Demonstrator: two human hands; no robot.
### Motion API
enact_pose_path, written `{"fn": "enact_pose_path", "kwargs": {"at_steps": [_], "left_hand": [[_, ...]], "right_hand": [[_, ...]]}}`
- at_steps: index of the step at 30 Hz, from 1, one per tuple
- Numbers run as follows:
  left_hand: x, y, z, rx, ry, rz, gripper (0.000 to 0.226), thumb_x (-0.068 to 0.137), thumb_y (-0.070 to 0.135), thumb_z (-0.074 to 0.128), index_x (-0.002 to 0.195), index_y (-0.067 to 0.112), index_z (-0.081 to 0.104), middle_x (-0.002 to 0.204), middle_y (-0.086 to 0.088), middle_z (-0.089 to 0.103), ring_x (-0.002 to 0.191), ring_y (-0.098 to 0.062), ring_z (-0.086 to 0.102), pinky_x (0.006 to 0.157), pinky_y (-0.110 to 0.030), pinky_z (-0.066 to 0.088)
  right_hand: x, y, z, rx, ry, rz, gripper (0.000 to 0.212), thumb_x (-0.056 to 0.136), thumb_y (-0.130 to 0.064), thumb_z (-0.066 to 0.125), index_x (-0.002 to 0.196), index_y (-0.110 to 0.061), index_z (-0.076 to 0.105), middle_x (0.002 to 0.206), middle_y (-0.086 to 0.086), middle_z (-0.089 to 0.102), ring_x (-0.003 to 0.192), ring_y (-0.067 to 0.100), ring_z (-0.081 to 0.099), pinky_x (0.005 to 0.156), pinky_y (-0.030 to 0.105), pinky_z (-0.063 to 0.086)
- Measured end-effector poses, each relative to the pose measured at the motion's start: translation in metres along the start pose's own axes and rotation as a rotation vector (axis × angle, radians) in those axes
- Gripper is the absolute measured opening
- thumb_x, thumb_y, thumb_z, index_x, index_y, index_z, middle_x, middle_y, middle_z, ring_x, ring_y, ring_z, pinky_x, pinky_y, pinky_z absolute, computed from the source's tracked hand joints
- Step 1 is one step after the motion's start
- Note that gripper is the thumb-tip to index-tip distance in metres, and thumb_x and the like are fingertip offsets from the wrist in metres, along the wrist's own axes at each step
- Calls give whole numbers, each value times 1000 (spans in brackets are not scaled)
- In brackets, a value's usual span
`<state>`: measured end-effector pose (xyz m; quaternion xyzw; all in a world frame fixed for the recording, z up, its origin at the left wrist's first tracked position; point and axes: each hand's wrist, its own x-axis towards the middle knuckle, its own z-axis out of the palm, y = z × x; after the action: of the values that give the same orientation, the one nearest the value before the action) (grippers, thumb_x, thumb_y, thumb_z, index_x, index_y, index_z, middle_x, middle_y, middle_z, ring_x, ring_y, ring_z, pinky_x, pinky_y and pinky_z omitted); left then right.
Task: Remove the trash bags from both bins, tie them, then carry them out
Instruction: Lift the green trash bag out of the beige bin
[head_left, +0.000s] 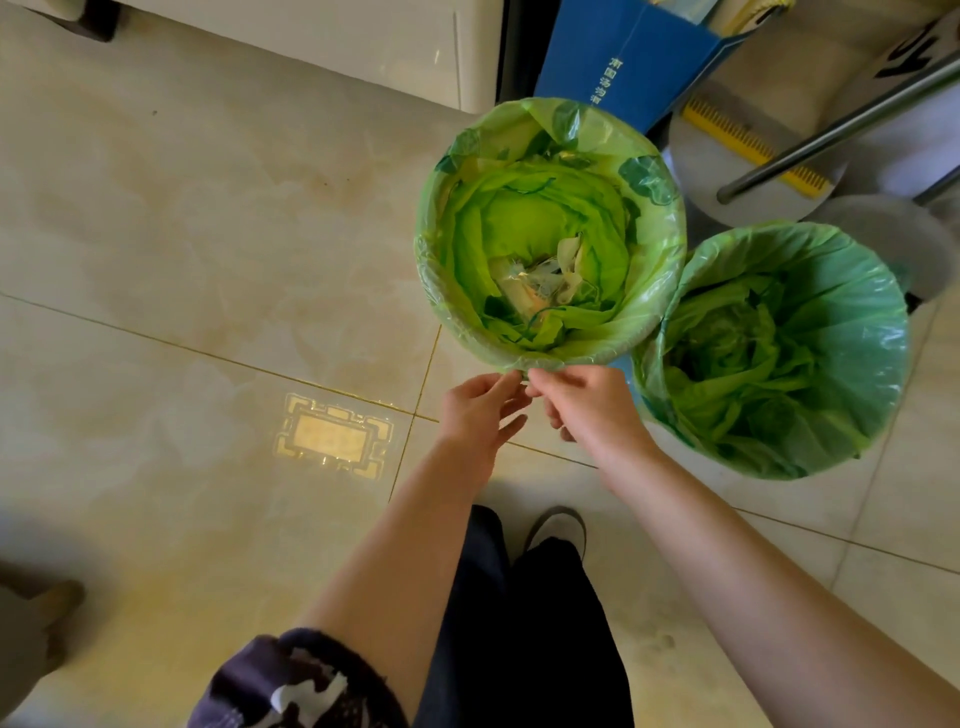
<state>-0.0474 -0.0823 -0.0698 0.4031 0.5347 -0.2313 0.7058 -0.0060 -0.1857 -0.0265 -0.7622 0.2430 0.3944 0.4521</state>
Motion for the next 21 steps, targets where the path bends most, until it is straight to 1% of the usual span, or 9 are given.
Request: {"fn": "enact_pose_path", "kwargs": {"at_steps": [2,8,11,13,14,15,17,19,21], "left_hand": [[1,0,-1,96,21,41,15,92,18,61,95,4,63,82,-7,66,86,-20,64,92,-40,52],[-5,3,-2,182,105,171,16,89,14,63,73,12,62,71,-3,64,79,-19,64,89,-41,53],[-9,1,-4,233,160,328,14,88,13,62,75,11,63,70,0,63,75,-16,64,78,-31,54],[-11,0,-7,285,208,427,11,88,13,62,78,9,65,71,-1,66,73,-15,63,71,-26,51],[-10,0,-9,296,226,457,11,88,12,62,78,9,66,72,-1,67,74,-15,63,71,-26,51],[-9,0,-11,287,230,462,11,88,12,62,78,9,66,73,-2,68,75,-16,64,74,-29,53],[-9,1,-13,203,178,371,12,90,14,60,80,10,65,76,-4,67,82,-19,67,81,-36,56],[-9,6,-14,84,106,213,15,94,20,55,87,10,63,82,-7,64,88,-21,67,85,-40,57],[-3,12,-18,47,83,128,22,96,28,51,98,8,60,89,-8,60,90,-22,66,85,-42,57]], "right_hand": [[5,-3,-6,-92,64,-85,30,89,-28,61,73,-5,70,52,-1,58,49,14,52,53,24,42],[17,-1,-2,-8,122,78,29,89,-25,62,69,-6,70,54,-1,60,45,12,46,42,22,38],[19,-2,2,-69,130,62,29,88,-28,64,70,-7,71,55,-3,58,46,12,45,43,24,36],[21,-3,4,-126,130,38,32,87,-32,66,63,-11,70,53,-5,58,46,11,45,48,27,37],[22,-3,5,-155,140,32,33,84,-35,67,59,-13,68,52,-5,58,45,10,46,52,28,38],[23,-3,6,-178,154,36,35,82,-38,69,56,-13,68,50,-5,58,44,10,46,53,29,38],[24,-4,4,-156,185,89,38,79,-42,71,59,-9,70,49,-5,59,40,9,44,45,25,37],[24,-6,2,-10,184,205,40,82,-40,67,72,-2,71,53,-1,62,40,10,42,35,18,30],[24,-8,-2,132,148,322,38,85,-39,64,77,-1,68,57,1,62,40,9,40,33,14,25]]}}
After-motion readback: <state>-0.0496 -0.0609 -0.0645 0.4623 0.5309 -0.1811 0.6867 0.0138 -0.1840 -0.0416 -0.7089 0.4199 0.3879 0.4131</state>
